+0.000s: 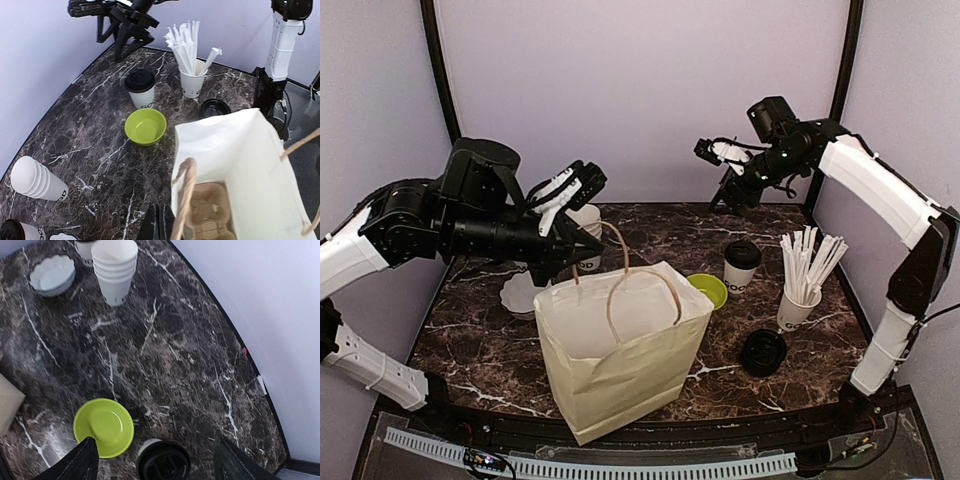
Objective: Pack the takeout coffee
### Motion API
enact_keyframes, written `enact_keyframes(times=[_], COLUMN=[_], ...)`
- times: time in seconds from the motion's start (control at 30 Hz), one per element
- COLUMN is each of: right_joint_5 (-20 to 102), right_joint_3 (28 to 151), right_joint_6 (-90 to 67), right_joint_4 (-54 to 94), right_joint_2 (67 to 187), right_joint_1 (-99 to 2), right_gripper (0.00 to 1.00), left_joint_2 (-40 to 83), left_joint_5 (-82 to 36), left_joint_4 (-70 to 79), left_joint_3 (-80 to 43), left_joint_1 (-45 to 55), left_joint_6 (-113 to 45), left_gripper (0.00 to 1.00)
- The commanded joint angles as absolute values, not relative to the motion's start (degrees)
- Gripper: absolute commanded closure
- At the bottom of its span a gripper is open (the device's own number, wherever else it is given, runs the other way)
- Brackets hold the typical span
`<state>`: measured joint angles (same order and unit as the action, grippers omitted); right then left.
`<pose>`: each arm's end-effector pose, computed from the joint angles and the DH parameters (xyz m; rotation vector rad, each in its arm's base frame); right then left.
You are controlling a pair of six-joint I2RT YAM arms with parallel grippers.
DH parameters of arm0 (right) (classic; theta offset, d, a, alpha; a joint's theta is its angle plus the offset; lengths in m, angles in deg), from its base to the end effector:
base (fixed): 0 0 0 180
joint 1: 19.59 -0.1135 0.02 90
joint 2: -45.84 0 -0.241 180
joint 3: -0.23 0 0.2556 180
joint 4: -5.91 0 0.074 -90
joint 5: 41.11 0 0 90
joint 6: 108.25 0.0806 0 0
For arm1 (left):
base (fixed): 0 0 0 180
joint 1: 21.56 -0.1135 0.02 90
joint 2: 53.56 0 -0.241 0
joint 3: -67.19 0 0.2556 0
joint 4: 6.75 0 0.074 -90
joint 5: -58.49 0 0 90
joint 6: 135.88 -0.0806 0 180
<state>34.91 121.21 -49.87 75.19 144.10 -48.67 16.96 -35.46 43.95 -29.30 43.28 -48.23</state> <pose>0.3358 0.2090 0.3402 -1.2953 1.9834 0.2691 0.1367 -0.2779 0.3880 1.1004 1.7386 -0.6227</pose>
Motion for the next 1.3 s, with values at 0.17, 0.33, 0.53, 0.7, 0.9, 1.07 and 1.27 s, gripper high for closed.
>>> enact_keyframes(times=[0.17, 0.33, 0.53, 0.7, 0.9, 1.07, 1.27], right_joint_5=[39.3, 39.9, 40.9, 42.0, 43.6, 43.8, 44.4], right_joint_3=[122.8, 123.0, 127.2, 128.7, 128.3, 128.9, 128.3], right_joint_6=[-54.3, -55.3, -55.7, -55.9, -56.0, -56.0, -56.6], right_joint_4=[84.5, 84.9, 89.9, 93.4, 94.4, 95.6, 96.9], right_joint_2=[153.4, 155.6, 159.6, 161.6, 162.5, 163.4, 163.7], right_joint_1=[-44.2, -42.7, -42.3, -42.2, -42.2, -42.2, -42.2], right_gripper=[0.18, 0.16, 0.11, 0.06, 0.02, 0.11, 0.21], left_joint_2=[13.7, 13.2, 13.0, 13.1, 13.3, 13.3, 13.2], left_joint_5=[-35.8, -38.0, -38.8, -38.8, -38.4, -38.2, -38.3], left_joint_4=[40.7, 40.5, 40.0, 39.5, 39.1, 39.0, 39.2], left_joint_3=[-22.8, -21.1, -20.6, -20.0, -19.4, -19.0, -18.8], left_joint_1=[37.4, 37.1, 37.0, 37.0, 37.0, 37.0, 37.0], left_joint_6=[-49.8, -49.5, -49.1, -49.0, -49.1, -48.9, -48.6], left_gripper=[0.98, 0.89, 0.56, 0.45, 0.43, 0.43, 0.43])
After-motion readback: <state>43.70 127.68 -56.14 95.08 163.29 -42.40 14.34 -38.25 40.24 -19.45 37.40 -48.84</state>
